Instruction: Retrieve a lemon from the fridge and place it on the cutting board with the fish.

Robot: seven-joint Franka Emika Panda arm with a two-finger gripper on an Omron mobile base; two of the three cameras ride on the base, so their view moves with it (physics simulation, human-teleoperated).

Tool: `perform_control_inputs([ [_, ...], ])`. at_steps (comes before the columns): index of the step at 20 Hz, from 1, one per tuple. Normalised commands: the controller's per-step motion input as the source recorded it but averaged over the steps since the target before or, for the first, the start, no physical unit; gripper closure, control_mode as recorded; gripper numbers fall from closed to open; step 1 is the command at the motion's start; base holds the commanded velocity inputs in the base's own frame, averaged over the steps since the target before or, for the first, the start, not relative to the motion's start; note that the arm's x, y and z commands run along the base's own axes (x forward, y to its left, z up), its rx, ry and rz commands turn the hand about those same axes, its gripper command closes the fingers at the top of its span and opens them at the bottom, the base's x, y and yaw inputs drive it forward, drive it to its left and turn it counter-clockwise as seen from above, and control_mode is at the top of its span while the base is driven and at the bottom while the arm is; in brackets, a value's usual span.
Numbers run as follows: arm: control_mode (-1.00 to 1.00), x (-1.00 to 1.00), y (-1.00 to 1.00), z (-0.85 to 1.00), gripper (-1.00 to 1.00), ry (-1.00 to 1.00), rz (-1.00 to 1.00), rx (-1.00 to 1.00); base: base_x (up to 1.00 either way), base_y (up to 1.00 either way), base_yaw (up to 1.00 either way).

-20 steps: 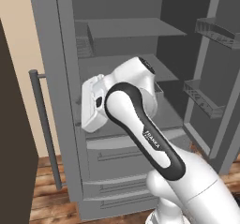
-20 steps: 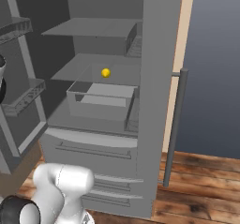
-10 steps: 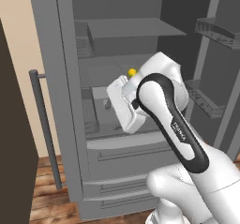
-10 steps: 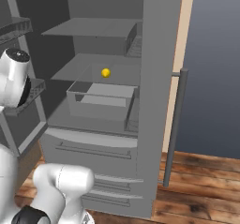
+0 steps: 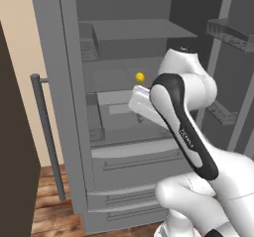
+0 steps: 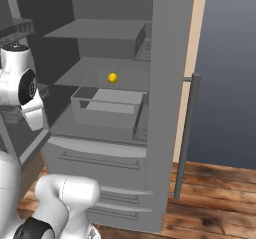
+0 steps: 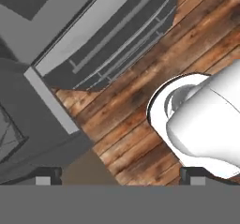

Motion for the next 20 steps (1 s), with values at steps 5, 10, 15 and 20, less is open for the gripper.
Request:
perform_control_inputs([
  [5,-1.0,-0.31,-0.8,-0.07,-1.0,-0.19,0.62,-0.43,0.0,0.0,0.0],
  [10,-1.0,-0.21,-0.83,0.0,-1.0,-0.03,0.64,-0.34,0.0,0.0,0.0],
  [15,-1.0,-0.13,-0.64,0.15,-1.0,0.0,0.24,-0.12,0.0,0.0,0.0],
  [20,-1.0,0.0,-0.2,0.18,-1.0,0.01,0.02,0.22,0.0,0.0,0.0],
])
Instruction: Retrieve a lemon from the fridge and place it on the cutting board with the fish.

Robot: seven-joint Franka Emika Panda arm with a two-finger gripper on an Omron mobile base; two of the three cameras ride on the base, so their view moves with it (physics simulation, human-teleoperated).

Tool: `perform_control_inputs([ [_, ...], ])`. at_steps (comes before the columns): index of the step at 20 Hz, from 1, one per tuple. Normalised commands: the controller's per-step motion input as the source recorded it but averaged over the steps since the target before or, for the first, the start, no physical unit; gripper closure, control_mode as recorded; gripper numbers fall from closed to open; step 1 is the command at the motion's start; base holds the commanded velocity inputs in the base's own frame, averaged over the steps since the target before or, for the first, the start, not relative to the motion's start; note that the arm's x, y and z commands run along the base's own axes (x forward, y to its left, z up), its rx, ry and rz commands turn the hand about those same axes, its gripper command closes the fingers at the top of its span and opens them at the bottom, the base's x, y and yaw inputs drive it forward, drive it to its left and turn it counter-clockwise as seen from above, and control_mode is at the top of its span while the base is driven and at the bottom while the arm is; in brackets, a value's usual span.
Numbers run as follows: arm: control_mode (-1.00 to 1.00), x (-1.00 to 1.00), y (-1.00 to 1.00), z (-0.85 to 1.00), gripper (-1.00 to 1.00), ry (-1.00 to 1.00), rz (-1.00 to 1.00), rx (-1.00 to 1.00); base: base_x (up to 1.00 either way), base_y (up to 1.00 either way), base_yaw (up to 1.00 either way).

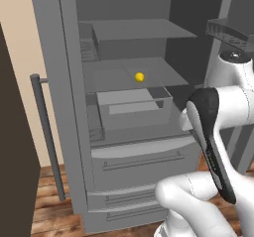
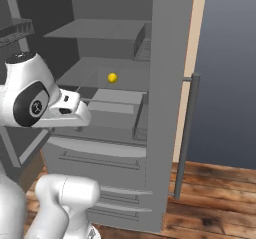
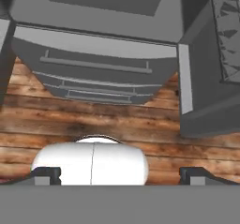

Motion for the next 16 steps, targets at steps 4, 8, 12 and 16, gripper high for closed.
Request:
perform_control_inputs([
  [4,-1.0,0.0,-0.03,0.0,-1.0,0.0,-0.16,0.43,0.0,0.0,0.0],
  [8,-1.0,0.23,-0.01,-0.01,-1.0,0.0,-0.19,0.27,0.0,0.0,0.0],
  [12,-1.0,0.36,0.0,-0.26,-1.0,0.01,-0.08,-0.04,0.0,0.0,0.0],
  [16,-1.0,0.18,0.0,-0.14,-1.0,0.06,-0.01,-0.21,0.0,0.0,0.0],
])
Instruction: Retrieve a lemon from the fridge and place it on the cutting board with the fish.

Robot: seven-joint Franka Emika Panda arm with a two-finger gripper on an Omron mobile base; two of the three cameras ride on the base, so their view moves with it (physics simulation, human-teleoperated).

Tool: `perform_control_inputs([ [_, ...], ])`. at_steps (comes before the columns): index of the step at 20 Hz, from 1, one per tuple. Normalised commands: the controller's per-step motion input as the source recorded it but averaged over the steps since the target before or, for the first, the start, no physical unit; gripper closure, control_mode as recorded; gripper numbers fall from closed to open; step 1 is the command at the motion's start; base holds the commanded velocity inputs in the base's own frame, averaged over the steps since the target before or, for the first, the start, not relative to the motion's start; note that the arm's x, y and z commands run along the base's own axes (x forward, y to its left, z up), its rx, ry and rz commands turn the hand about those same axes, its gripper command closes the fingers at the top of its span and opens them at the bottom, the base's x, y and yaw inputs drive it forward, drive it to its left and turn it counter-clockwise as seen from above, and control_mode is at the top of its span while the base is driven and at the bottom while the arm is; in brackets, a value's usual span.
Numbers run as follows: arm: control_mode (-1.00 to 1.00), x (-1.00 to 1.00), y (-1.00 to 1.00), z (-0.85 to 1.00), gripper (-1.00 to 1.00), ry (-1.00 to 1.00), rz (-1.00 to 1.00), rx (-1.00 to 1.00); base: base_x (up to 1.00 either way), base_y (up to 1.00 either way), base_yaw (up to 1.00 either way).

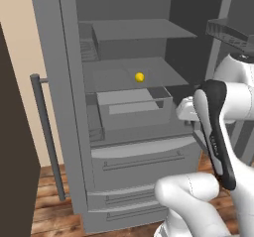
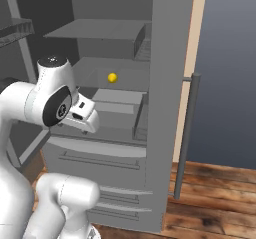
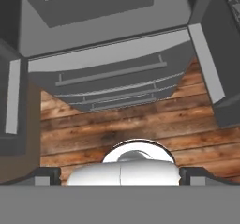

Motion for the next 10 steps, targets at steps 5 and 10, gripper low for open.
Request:
perform_control_inputs([
  [5,-1.0,0.01,0.06,-0.01,-1.0,0.18,0.01,-0.06,0.0,0.0,0.0],
  [10,-1.0,-0.15,0.17,-0.08,-1.0,0.06,0.01,0.0,0.0,0.0,0.0],
])
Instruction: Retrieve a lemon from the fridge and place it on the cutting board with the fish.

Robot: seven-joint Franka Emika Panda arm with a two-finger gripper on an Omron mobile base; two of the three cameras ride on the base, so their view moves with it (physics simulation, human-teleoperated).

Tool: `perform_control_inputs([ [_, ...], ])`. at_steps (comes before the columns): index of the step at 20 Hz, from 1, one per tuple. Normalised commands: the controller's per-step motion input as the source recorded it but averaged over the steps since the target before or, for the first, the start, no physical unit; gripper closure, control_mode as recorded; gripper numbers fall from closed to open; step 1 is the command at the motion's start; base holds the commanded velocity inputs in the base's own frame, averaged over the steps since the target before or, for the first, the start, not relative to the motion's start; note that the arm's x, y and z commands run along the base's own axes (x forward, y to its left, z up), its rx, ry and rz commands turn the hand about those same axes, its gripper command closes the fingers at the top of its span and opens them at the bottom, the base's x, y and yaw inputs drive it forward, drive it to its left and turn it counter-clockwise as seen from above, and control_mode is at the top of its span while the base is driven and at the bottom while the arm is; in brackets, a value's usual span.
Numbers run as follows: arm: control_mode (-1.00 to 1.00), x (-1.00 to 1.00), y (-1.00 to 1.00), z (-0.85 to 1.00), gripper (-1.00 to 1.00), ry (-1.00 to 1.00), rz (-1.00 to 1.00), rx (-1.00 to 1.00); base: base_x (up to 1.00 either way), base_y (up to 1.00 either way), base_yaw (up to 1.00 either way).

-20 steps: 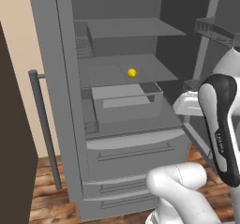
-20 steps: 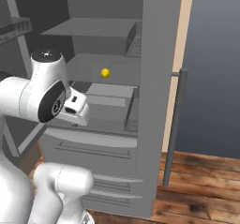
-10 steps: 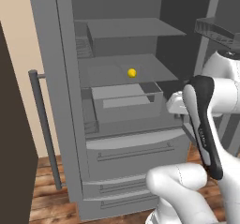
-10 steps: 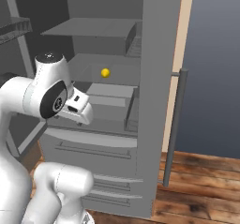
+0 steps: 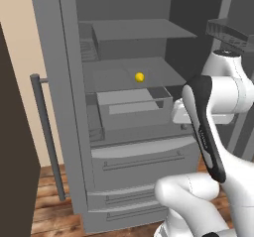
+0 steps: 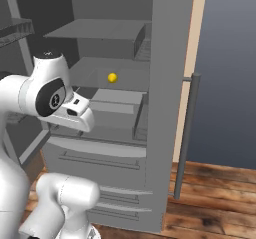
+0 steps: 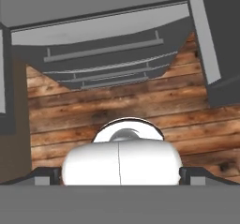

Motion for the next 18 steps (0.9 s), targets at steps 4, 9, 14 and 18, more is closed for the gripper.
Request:
perform_control_inputs([
  [4,-1.0,-0.05,0.09,-0.04,-1.0,0.02,0.0,0.0,0.0,0.0,0.0],
  [9,-1.0,0.0,0.0,0.0,-1.0,0.01,0.0,0.0,0.0,0.0,0.0],
  [14,1.0,0.1,0.02,0.0,-1.0,0.0,0.0,0.0,0.08,0.01,0.0],
  [18,1.0,0.0,0.0,0.0,-1.0,0.0,0.0,0.0,0.5,0.09,-0.02],
])
